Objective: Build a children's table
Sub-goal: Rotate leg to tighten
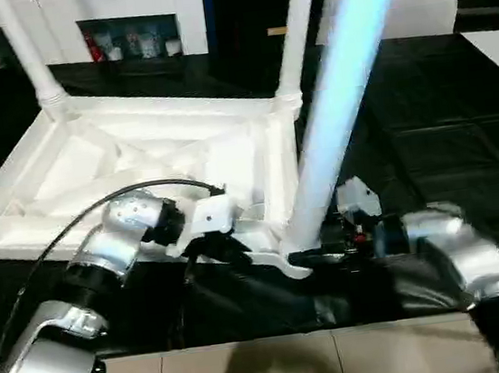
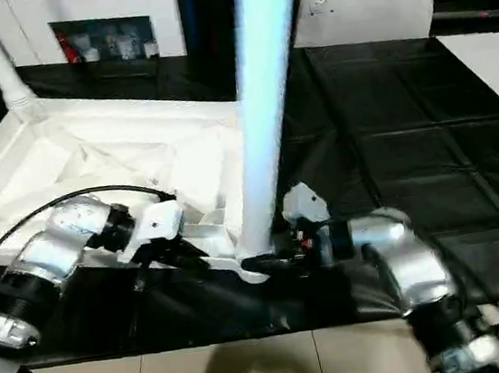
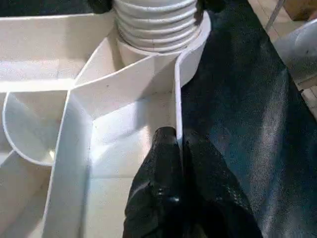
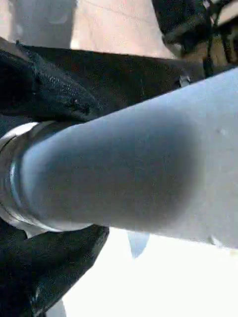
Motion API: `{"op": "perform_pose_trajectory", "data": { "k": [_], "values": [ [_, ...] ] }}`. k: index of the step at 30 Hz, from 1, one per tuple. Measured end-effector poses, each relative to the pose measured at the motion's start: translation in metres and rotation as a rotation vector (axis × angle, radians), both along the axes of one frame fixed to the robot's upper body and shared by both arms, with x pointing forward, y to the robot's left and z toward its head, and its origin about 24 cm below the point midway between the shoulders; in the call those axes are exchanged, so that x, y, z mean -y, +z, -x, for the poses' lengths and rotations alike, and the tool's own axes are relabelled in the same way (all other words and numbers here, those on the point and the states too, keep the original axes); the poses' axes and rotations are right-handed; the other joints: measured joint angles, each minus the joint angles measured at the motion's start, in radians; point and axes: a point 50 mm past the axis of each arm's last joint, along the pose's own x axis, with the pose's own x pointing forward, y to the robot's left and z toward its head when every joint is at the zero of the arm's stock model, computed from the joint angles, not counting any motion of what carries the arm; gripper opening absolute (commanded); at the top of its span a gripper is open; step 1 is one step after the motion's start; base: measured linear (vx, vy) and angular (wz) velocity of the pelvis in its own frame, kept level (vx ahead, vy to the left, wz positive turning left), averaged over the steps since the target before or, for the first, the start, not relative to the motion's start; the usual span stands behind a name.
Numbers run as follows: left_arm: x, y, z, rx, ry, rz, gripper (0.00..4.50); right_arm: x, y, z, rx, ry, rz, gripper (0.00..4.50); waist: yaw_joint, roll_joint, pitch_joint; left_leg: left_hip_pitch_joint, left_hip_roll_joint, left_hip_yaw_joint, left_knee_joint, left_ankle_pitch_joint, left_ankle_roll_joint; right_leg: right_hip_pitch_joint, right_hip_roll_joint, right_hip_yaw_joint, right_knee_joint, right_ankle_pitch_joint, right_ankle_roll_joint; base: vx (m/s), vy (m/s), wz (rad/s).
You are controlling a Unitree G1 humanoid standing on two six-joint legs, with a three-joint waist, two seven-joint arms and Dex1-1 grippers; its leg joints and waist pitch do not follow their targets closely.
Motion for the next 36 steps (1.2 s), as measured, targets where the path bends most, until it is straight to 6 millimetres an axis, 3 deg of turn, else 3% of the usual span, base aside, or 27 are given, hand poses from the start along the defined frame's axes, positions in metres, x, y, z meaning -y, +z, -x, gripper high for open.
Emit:
{"op": "perform_pose_trajectory", "data": {
  "k": [2, 5, 9, 17, 19, 20, 21, 29, 33, 36],
  "values": [
    [0.000, -0.005, 0.000, 0.007, 0.117, 0.027, 0.00, -0.006, -0.008, 0.002, -0.010, -0.157, -0.054, 2.68, -0.004, 0.003, 0.000, 0.008, 0.000, 0.000, -0.001, 0.000, -0.001, 0.007, 0.000, 0.000, -0.001, 0.000, 0.000, 0.000, 0.000, 0.00],
    [0.006, -0.010, -0.003, 0.020, 0.265, 0.053, 0.00, -0.015, -0.014, -0.004, -0.013, -0.376, -0.093, 2.67, -0.030, 0.007, 0.003, 0.021, -0.001, 0.000, -0.003, 0.000, -0.001, 0.016, -0.001, 0.000, -0.006, -0.004, 0.006, 0.000, 0.000, 0.00],
    [0.027, -0.014, -0.003, 0.036, 0.402, 0.109, 0.00, -0.015, -0.016, -0.013, -0.008, -0.605, -0.107, 2.67, -0.056, 0.008, 0.003, 0.020, -0.001, -0.002, -0.006, 0.000, -0.001, 0.018, -0.001, -0.002, -0.023, -0.006, 0.010, 0.000, 0.000, 0.00],
    [0.064, -0.015, -0.009, 0.118, 0.688, 0.159, 0.00, -0.037, -0.009, -0.049, -0.027, -0.965, -0.098, 2.67, -0.090, 0.006, 0.005, 0.017, -0.015, -0.001, -0.006, 0.000, 0.001, 0.012, -0.012, 0.001, -0.027, -0.006, 0.010, 0.000, 0.000, 0.00],
    [0.065, -0.015, -0.009, 0.130, 0.683, 0.156, 0.00, -0.037, -0.009, -0.049, -0.025, -0.974, -0.101, 2.67, -0.090, 0.005, 0.004, 0.016, -0.016, -0.001, -0.006, -0.001, 0.002, 0.011, -0.013, 0.001, -0.027, -0.006, 0.010, 0.000, 0.000, 0.00],
    [0.065, -0.014, -0.009, 0.138, 0.675, 0.154, 0.00, -0.037, -0.008, -0.049, -0.023, -0.975, -0.104, 3.23, -0.089, 0.005, 0.004, 0.016, -0.016, -0.001, -0.006, -0.002, 0.004, 0.011, -0.014, 0.001, -0.026, -0.006, 0.010, 0.000, 0.000, 0.00],
    [0.065, -0.014, -0.008, 0.144, 0.664, 0.153, 0.00, -0.036, -0.009, -0.047, -0.020, -0.977, -0.106, 3.37, -0.087, 0.005, 0.004, 0.016, -0.016, -0.001, -0.006, -0.002, 0.004, 0.011, -0.014, 0.001, -0.025, -0.006, 0.010, 0.000, 0.000, 0.00],
    [0.050, -0.011, -0.009, 0.182, 0.638, 0.138, 0.00, -0.026, -0.018, -0.028, 0.017, -0.864, -0.099, 3.97, -0.083, 0.002, 0.003, 0.014, -0.015, -0.001, -0.011, -0.002, 0.004, 0.007, -0.013, 0.000, -0.021, 0.010, 0.013, 0.000, 0.000, 0.00],
    [0.039, -0.005, -0.010, 0.196, 0.574, 0.128, 0.00, -0.012, -0.016, -0.021, 0.026, -0.788, -0.117, 4.34, -0.082, 0.003, 0.002, 0.002, -0.011, -0.001, -0.012, -0.001, 0.004, -0.004, -0.009, -0.001, -0.020, 0.014, 0.012, 0.000, 0.000, 0.00],
    [0.026, -0.003, -0.009, 0.190, 0.527, 0.122, 0.00, 0.010, -0.013, -0.019, 0.054, -0.760, -0.088, 4.49, -0.082, 0.003, 0.002, 0.001, -0.007, -0.001, -0.009, 0.001, 0.009, -0.005, -0.004, 0.000, -0.021, 0.016, 0.008, 0.000, 0.000, 0.00]
  ]
}}
